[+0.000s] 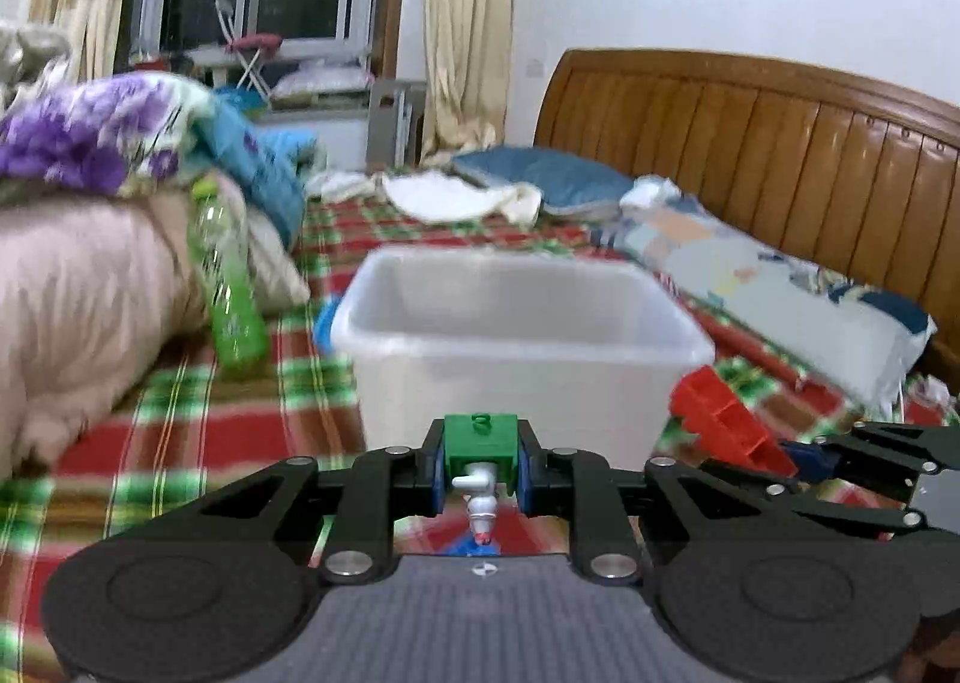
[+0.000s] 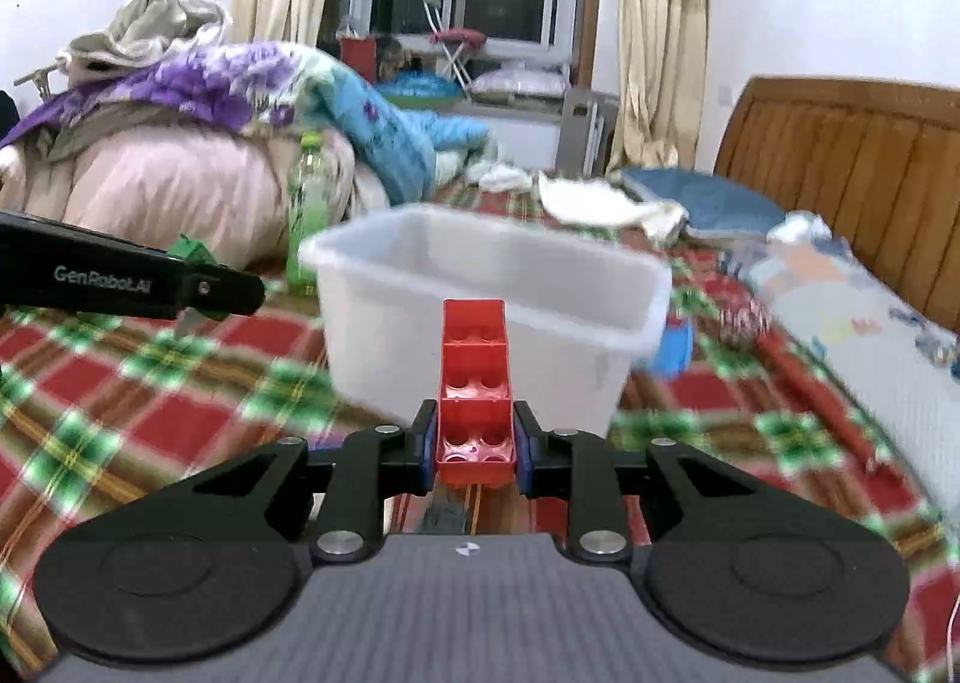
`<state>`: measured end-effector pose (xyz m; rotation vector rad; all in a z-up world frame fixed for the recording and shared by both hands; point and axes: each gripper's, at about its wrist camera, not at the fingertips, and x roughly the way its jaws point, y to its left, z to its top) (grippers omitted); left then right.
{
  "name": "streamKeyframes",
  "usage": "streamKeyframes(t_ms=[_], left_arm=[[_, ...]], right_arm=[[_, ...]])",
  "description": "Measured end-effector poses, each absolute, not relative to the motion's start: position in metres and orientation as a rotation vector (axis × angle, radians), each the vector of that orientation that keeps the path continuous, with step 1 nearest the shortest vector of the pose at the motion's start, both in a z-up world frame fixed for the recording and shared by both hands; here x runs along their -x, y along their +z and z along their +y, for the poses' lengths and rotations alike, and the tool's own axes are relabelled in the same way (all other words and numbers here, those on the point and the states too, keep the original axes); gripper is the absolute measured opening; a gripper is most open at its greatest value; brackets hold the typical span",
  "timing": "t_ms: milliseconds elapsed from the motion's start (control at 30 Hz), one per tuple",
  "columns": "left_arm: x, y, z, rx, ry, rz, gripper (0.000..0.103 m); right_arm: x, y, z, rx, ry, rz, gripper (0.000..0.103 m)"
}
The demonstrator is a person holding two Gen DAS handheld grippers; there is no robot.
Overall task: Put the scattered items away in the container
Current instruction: 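Carry both toys over the white bin and open both tools to drop them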
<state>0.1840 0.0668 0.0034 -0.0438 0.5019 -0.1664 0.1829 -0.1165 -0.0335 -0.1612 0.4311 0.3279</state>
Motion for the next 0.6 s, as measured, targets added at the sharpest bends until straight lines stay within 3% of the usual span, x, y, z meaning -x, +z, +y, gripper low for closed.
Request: streamKeyframes(t_ms=[333, 600], left_arm=[[-0.249, 0.033, 0.055, 0.122, -0.174, 0.44, 0.024], [-0.323, 0.016, 0.049, 0.066, -0.093, 0.476, 0.024]], right_arm=[[-0.257, -0.008, -0.103, 0.121, 0.327, 0.4, 0.027], [-0.313, -0.02, -0.104, 0.12, 0.3, 0.453, 0.027]])
